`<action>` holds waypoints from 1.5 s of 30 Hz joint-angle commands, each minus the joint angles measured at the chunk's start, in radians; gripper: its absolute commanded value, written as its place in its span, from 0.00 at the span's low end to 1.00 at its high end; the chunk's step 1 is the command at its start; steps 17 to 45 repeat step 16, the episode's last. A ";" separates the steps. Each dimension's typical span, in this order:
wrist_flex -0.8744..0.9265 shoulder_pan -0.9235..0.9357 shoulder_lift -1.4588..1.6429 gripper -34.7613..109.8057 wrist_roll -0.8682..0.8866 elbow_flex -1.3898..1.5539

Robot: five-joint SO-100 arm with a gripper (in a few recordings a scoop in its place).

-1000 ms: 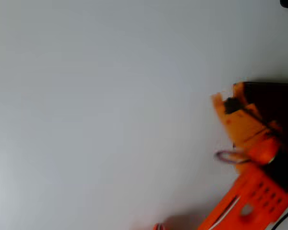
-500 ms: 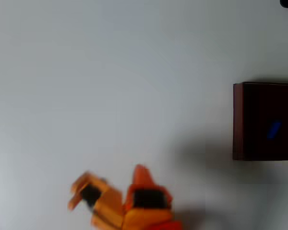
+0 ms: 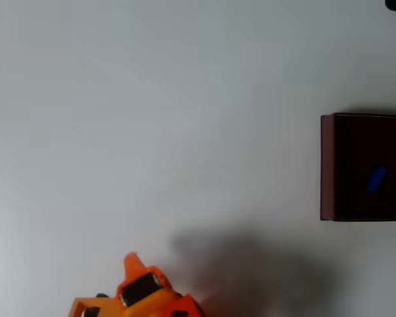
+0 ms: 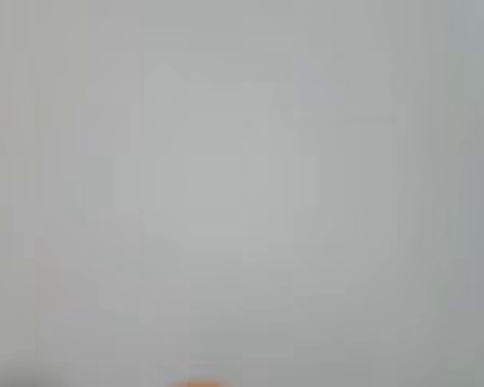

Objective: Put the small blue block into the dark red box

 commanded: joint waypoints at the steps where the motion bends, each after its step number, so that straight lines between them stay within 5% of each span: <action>1: -0.011 -0.041 0.031 0.24 -0.023 0.055; 45: -0.023 -0.025 0.032 0.24 -0.029 0.087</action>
